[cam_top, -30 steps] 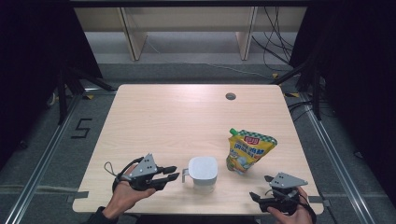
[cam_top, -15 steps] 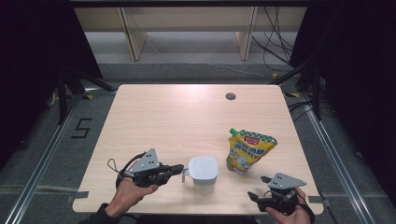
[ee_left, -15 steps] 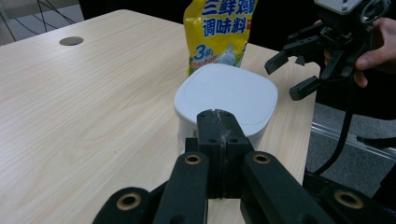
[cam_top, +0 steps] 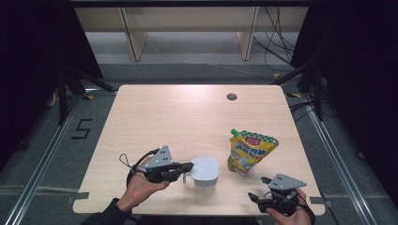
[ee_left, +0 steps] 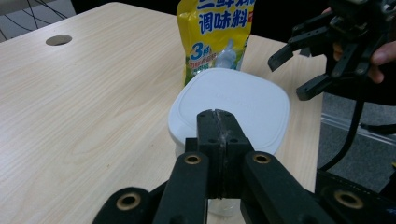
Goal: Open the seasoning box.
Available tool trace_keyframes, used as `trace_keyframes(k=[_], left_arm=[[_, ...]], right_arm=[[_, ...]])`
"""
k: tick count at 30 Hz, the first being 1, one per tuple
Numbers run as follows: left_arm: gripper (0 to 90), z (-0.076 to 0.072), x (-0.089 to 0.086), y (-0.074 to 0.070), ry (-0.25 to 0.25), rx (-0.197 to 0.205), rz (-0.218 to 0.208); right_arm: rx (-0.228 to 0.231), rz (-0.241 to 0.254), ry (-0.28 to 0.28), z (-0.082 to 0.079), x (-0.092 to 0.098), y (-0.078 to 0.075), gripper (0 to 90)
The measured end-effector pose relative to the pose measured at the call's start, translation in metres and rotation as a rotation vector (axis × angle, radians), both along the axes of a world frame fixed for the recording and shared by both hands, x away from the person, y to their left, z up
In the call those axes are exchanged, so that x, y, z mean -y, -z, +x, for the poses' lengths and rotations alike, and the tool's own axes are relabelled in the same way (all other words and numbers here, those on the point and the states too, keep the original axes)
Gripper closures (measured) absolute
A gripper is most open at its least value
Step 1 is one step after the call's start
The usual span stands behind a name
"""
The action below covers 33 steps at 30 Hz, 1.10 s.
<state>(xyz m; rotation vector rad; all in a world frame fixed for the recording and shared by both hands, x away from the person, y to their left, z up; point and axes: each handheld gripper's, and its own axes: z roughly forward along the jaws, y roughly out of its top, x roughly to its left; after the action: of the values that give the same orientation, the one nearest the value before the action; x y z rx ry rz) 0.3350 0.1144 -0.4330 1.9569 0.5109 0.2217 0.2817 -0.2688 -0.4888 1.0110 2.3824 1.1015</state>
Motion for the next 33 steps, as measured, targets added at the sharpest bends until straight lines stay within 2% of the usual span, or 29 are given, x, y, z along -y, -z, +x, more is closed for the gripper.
trace_keyframes(k=[7,8,9,10,11,12,13,14,15,16,18,19,20,21,22,23,24,25,27,29,31,32,33], left_arm=[[88.7,-0.001,-0.003,0.003,-0.009,0.005,-0.014],[88.6,-0.002,-0.003,0.003,-0.015,-0.004,-0.024],[88.6,-0.002,-0.004,0.004,-0.013,0.001,-0.023],[88.4,-0.003,-0.006,0.004,-0.025,-0.004,-0.021],[88.4,-0.003,-0.006,0.004,-0.025,-0.004,-0.021],[88.3,-0.003,-0.008,0.005,-0.025,-0.001,-0.023],[88.2,-0.003,-0.008,0.005,-0.025,-0.001,-0.023],[88.0,-0.003,-0.009,0.006,-0.031,-0.005,-0.027],[87.9,-0.003,-0.009,0.006,-0.031,-0.005,-0.027],[87.6,-0.003,-0.009,0.006,-0.033,-0.012,-0.033],[87.4,-0.003,-0.009,0.006,-0.031,-0.012,-0.031],[87.1,-0.003,-0.009,0.006,-0.032,-0.011,-0.03],[87.1,-0.003,-0.009,0.006,-0.032,-0.011,-0.029],[87.1,-0.003,-0.009,0.006,-0.032,-0.01,-0.029],[87.1,-0.003,-0.009,0.006,-0.031,-0.011,-0.029],[87.1,-0.003,-0.009,0.006,-0.031,-0.011,-0.029],[87.1,-0.003,-0.009,0.006,-0.035,-0.016,-0.033],[87.1,-0.003,-0.009,0.006,-0.035,-0.016,-0.033],[87.1,-0.002,-0.01,0.006,-0.024,-0.002,-0.027],[87.1,-0.002,-0.01,0.006,-0.028,-0.001,-0.029],[87.1,-0.002,-0.01,0.006,-0.027,-0.001,-0.028],[87.2,-0.003,-0.01,0.006,-0.028,-0.001,-0.027],[87.2,-0.003,-0.01,0.006,-0.028,-0.001,-0.027]], right_arm=[[0.0,0.001,-0.011,-0.001,-0.001,-0.001,27.5],[0.012,0.026,0.001,-0.003,-0.003,-0.003,29.8],[0.012,0.026,0.001,-0.003,-0.003,-0.003,29.8],[0.044,0.049,-0.011,-0.002,-0.002,-0.006,33.6],[0.044,0.049,-0.011,-0.002,-0.002,-0.006,33.6],[0.033,0.085,-0.009,-0.004,-0.003,-0.007,37.1],[0.033,0.085,-0.009,-0.004,-0.003,-0.007,37.1],[0.054,0.107,-0.037,-0.002,-0.004,-0.009,41.9],[0.054,0.107,-0.037,-0.002,-0.004,-0.009,41.9],[0.056,0.139,-0.051,-0.002,-0.008,-0.012,48.3],[0.073,0.148,-0.072,0.0,-0.009,-0.013,51.6],[0.084,0.178,-0.075,0.0,-0.014,-0.017,60.7],[0.084,0.178,-0.075,0.0,-0.014,-0.017,60.7],[0.109,0.184,-0.087,0.001,-0.016,-0.019,63.2],[0.095,0.193,-0.101,0.002,-0.019,-0.021,66.4],[0.118,0.21,-0.119,0.004,-0.024,-0.022,69.7],[0.116,0.21,-0.125,0.003,-0.032,-0.024,75.4],[0.116,0.21,-0.125,0.003,-0.032,-0.024,75.4],[0.154,0.207,-0.149,0.005,-0.038,-0.027,79.0],[0.163,0.211,-0.155,0.006,-0.046,-0.03,82.1],[0.162,0.206,-0.186,0.009,-0.054,-0.032,85.4],[0.18,0.206,-0.202,0.011,-0.061,-0.033,88.0],[0.18,0.206,-0.202,0.011,-0.061,-0.033,88.0]])
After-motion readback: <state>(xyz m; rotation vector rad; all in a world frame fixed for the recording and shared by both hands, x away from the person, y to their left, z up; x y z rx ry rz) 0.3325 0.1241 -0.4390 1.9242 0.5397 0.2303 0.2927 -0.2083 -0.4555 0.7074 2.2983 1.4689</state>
